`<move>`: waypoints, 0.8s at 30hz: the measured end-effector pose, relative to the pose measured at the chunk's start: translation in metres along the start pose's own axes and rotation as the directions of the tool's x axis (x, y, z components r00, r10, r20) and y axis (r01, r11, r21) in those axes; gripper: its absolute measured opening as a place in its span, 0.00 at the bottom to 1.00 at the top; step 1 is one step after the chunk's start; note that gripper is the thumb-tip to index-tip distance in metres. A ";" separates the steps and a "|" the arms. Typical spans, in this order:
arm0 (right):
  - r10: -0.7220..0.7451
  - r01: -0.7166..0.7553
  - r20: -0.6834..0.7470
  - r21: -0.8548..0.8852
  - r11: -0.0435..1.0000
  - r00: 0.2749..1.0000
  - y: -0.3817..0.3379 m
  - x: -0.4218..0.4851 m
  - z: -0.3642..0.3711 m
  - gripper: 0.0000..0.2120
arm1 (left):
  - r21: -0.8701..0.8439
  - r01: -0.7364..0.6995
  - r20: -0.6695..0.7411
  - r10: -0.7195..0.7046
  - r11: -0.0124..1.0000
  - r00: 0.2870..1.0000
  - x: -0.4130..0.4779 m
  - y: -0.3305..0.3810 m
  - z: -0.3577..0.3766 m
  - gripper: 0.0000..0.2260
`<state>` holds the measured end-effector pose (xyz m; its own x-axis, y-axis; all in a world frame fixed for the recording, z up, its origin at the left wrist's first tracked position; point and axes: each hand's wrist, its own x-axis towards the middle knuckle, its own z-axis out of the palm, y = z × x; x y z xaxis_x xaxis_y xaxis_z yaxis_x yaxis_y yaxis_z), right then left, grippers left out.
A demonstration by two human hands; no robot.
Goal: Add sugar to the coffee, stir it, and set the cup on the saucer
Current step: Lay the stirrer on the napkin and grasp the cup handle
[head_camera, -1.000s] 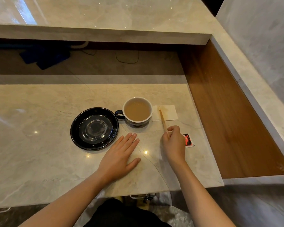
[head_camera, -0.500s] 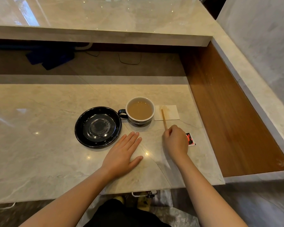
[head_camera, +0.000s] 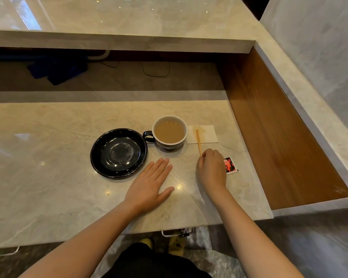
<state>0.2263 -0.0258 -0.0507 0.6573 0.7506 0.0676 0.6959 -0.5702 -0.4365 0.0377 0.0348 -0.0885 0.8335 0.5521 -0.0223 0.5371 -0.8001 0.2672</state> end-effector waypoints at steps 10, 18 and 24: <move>-0.273 0.252 0.240 0.115 0.961 0.932 -0.009 -0.051 0.036 0.25 | -0.522 0.106 -0.034 -0.145 0.846 0.989 0.009 0.006 -0.040 0.13; -0.268 0.278 0.233 -0.013 0.960 0.935 -0.008 -0.055 0.046 0.31 | -0.544 0.236 -0.255 -0.426 0.805 0.868 0.043 -0.031 -0.097 0.15; -0.270 0.278 0.215 -0.005 0.961 0.939 -0.008 -0.055 0.044 0.31 | -0.508 0.303 -0.015 -0.360 0.806 0.933 0.076 -0.062 -0.101 0.14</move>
<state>0.1716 -0.0480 -0.0901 0.3668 0.9302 -0.0113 0.8525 -0.3409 -0.3962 0.0548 0.1505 -0.0098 0.5820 0.8067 -0.1025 0.6197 -0.3583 0.6983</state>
